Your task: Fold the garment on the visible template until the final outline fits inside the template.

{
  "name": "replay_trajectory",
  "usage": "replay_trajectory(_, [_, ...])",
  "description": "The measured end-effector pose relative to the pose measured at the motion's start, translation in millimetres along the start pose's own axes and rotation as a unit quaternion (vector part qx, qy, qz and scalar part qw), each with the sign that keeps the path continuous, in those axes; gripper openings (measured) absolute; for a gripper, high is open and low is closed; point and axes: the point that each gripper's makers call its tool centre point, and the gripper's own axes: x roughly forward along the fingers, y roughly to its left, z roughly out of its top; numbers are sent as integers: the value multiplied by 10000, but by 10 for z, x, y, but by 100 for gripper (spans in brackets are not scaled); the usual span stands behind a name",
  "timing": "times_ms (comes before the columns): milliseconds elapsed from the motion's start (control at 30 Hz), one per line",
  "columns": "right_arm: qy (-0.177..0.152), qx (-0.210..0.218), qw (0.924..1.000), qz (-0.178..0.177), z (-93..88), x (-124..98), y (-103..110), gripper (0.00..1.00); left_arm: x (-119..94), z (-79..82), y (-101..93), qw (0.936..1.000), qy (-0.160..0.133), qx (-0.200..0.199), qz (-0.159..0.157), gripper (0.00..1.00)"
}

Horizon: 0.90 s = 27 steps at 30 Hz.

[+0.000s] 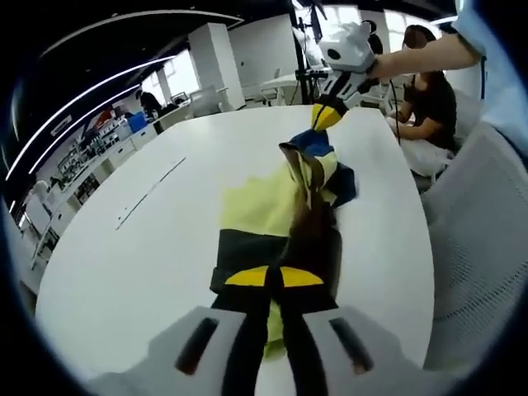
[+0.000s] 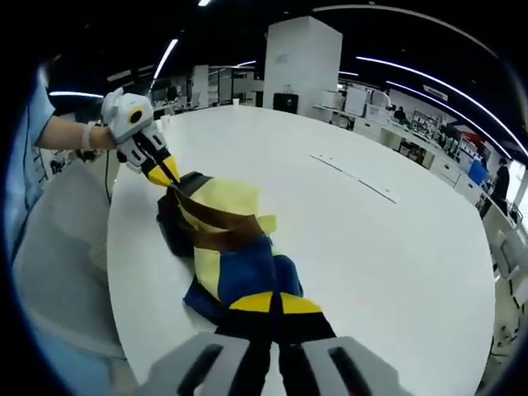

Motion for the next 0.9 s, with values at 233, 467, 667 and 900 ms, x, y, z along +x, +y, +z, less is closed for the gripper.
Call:
replay_trajectory(233, [-134,127,9998,-85,49,-93,-17,0,-108,4,53,9979,-127,-624,120,0])
replay_trajectory(467, [-350,45,9991,-238,185,-229,-36,0,-230,87,169,9948,-317,-937,233,0])
replay_trajectory(667, [-629,-39,9974,-342,411,-366,-56,0,-346,230,284,9936,-432,-978,377,0])
replay_trajectory(900, [-1042,-159,9932,-494,744,-551,-81,0,-594,506,457,9906,-676,-987,665,0])
